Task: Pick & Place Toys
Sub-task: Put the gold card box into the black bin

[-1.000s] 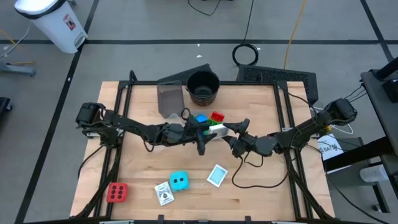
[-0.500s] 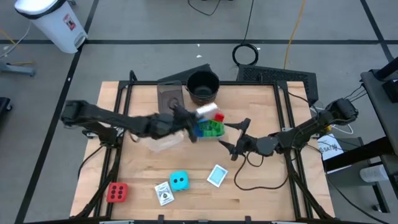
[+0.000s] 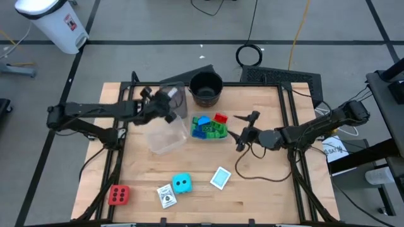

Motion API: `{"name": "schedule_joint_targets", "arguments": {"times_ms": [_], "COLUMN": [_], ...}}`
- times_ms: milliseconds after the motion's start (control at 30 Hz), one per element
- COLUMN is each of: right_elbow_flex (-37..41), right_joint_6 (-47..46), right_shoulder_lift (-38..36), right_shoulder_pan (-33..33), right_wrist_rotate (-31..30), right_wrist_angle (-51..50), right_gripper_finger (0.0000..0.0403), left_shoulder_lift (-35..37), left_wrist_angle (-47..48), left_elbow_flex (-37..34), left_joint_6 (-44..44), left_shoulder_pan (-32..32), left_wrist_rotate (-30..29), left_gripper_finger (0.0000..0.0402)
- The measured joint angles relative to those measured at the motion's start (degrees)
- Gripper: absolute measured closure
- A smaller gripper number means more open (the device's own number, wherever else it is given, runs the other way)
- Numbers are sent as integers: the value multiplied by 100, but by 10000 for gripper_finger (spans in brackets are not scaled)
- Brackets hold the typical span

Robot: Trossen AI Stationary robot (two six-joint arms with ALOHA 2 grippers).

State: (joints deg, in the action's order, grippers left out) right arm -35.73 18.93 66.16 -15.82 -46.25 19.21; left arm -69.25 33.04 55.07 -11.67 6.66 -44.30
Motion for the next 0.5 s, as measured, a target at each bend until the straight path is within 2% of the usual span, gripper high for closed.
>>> {"name": "schedule_joint_targets", "arguments": {"times_ms": [133, 300, 500], "right_elbow_flex": [0, -2, -1], "right_joint_6": [-280, -501, -778], "right_shoulder_lift": [-97, -93, -92], "right_shoulder_pan": [375, 759, 1045], "right_wrist_rotate": [2, 51, 867], "right_wrist_angle": [-497, -830, -1012], "right_gripper_finger": [101, 113, 124], "left_shoulder_lift": [-345, -968, -1654], "left_wrist_angle": [135, -134, -544], "left_elbow_flex": [-97, -96, -96], "left_joint_6": [439, 1601, 2572], "left_shoulder_pan": [674, 1375, 1873], "left_wrist_rotate": [315, 755, 1339], "left_gripper_finger": [337, 337, 337]}}
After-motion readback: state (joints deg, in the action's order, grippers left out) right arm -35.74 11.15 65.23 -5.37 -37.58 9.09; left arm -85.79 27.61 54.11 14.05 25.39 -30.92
